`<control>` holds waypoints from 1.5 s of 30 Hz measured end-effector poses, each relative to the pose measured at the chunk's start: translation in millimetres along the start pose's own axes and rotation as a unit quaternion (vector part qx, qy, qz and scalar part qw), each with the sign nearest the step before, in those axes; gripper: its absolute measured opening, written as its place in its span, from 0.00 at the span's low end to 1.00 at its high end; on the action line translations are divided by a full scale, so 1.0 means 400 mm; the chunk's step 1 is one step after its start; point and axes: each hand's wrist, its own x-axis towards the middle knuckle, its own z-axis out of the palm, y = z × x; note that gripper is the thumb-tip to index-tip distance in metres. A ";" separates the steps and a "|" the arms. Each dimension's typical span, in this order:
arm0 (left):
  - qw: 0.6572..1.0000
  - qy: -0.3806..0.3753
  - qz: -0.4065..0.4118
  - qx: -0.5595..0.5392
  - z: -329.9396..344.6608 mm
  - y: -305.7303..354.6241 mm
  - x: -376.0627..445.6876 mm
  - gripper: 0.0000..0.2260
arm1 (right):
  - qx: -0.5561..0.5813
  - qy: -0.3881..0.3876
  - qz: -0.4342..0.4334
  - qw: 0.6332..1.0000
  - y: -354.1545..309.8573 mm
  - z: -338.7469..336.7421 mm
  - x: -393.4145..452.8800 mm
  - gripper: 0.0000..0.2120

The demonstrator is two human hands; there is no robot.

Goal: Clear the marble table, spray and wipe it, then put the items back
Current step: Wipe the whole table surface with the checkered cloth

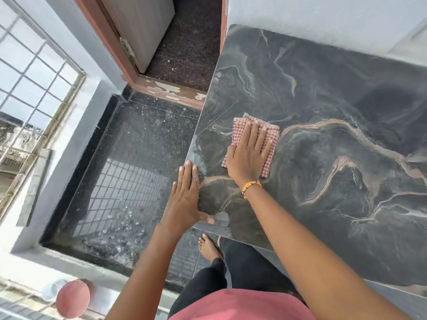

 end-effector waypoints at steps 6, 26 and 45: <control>1.000 -0.002 -0.020 0.009 0.017 0.001 0.000 0.60 | -0.019 -0.008 -0.112 0.994 -0.027 -0.018 0.227 0.30; 0.996 0.055 0.047 -0.055 0.022 -0.034 -0.052 0.61 | -0.112 -0.104 -0.413 0.898 0.026 -0.003 -0.040 0.31; 0.921 0.024 -0.045 -0.387 0.056 -0.215 -0.188 0.29 | -0.009 -0.018 0.026 0.999 -0.153 0.114 -0.389 0.32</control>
